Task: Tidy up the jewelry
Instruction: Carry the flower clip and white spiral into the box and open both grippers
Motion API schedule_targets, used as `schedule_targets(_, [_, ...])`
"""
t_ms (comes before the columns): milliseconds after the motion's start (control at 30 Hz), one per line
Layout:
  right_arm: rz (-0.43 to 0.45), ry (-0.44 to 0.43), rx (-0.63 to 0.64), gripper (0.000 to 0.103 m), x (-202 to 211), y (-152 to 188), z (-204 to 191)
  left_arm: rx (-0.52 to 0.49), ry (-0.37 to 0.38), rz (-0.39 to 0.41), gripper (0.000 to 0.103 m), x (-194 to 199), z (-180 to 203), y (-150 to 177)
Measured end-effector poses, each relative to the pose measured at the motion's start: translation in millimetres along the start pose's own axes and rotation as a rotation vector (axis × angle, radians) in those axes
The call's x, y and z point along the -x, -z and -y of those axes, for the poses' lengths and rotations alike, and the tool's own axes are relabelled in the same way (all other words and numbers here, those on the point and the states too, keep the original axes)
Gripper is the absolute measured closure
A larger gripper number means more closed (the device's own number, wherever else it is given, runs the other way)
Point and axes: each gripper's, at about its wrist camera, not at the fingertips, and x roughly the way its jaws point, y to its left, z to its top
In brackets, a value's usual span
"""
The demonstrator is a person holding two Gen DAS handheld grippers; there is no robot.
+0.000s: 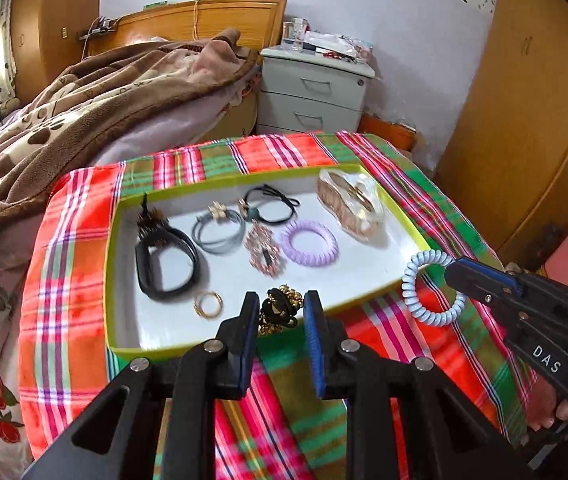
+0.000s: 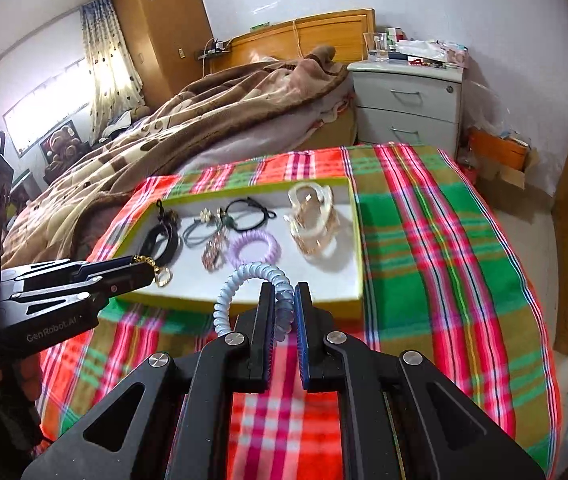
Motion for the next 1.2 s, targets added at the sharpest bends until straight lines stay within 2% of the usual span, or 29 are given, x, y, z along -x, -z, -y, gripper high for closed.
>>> schedule_targets(233, [-0.008,0.009,-0.020,0.093,-25.7,-18.3,-1.4,0.021,-0.010,-0.003,0.079,-16.2,-13.6,-17.8])
schedule_targets(533, [-0.075,0.026,-0.015,0.093,-65.4,-23.9,-1.4,0.075,-0.001,-0.057,0.079,-54.6,-28.6,-26.6])
schedule_targets(900, [-0.122,0.052,0.003,0.093,-82.4,-18.8,1.9,0.084,-0.009,-0.113,0.079,-78.2,-34.1,-19.2])
schedule_targets(1200, [-0.139,0.073,0.004,0.093,-85.7,-17.6,3.9,0.080,-0.020,-0.109,0.078,-78.4,-31.3,-18.8])
